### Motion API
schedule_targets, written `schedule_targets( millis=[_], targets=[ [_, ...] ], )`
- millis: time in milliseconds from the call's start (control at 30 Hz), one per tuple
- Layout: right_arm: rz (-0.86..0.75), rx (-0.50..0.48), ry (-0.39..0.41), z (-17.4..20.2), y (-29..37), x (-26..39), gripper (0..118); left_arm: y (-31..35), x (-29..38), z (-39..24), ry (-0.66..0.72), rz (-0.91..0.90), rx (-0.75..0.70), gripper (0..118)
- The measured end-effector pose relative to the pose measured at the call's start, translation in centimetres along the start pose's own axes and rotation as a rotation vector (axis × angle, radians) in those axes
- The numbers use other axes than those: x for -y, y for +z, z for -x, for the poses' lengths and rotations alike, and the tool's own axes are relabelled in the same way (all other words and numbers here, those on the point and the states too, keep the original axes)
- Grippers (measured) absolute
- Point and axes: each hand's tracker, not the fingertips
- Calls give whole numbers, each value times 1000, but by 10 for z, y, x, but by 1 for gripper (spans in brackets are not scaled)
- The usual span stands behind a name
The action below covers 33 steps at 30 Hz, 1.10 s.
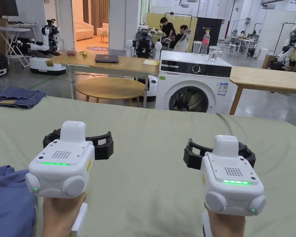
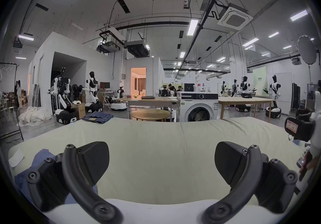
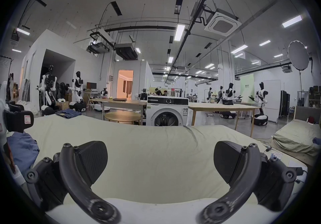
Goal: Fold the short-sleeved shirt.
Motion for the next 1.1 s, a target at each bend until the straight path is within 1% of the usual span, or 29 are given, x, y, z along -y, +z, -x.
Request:
schedule_targets(
  millis=[367, 633, 700, 767, 900, 1100],
  targets=[
    [33, 10, -27, -6, -2, 6, 118, 1, -3, -1, -51, -7, 14, 118],
    [30, 3, 23, -3, 0, 10, 118, 3, -2, -1, -38, -8, 12, 118],
    [33, 0, 17, -3, 0, 10, 118, 4, -2, -1, -38, -5, 17, 118],
    [36, -9, -11, -3, 0, 10, 118, 4, -1, -1, -42, -3, 17, 118],
    [44, -8, -35, -3, 1, 9, 118, 3, 1, -2, -46, -1, 20, 118],
    [58, 3, -25, 0, 1, 13, 118, 5, 1, -1, -44, -3, 26, 118]
  ],
)
